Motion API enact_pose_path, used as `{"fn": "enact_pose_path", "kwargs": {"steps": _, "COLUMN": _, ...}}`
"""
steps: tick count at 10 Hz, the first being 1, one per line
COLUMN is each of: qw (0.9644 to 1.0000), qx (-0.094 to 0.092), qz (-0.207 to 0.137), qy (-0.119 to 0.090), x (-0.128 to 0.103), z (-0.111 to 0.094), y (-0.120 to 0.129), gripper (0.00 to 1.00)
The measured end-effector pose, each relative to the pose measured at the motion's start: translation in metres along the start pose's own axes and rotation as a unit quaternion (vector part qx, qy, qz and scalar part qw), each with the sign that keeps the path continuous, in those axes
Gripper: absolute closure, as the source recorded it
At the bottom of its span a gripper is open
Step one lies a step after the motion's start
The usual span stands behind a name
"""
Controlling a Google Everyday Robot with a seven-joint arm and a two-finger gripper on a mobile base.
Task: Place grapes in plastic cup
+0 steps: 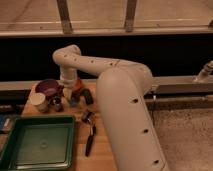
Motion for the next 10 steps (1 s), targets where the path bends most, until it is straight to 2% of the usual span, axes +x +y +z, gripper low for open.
{"fn": "enact_pose_path", "kwargs": {"steps": 3, "qw": 0.9999, "qx": -0.006, "qz": 0.007, "qy": 0.013, "x": 0.002, "z": 0.015, "y": -0.007, "gripper": 1.00}}
{"fn": "enact_pose_path", "kwargs": {"steps": 7, "qw": 0.9997, "qx": 0.003, "qz": 0.019, "qy": 0.015, "x": 0.009, "z": 0.011, "y": -0.019, "gripper": 0.99}}
{"fn": "enact_pose_path", "kwargs": {"steps": 8, "qw": 0.9997, "qx": 0.006, "qz": 0.020, "qy": 0.013, "x": 0.009, "z": 0.009, "y": -0.021, "gripper": 0.94}}
{"fn": "enact_pose_path", "kwargs": {"steps": 10, "qw": 0.9998, "qx": 0.003, "qz": 0.019, "qy": 0.010, "x": 0.009, "z": 0.012, "y": -0.025, "gripper": 0.74}}
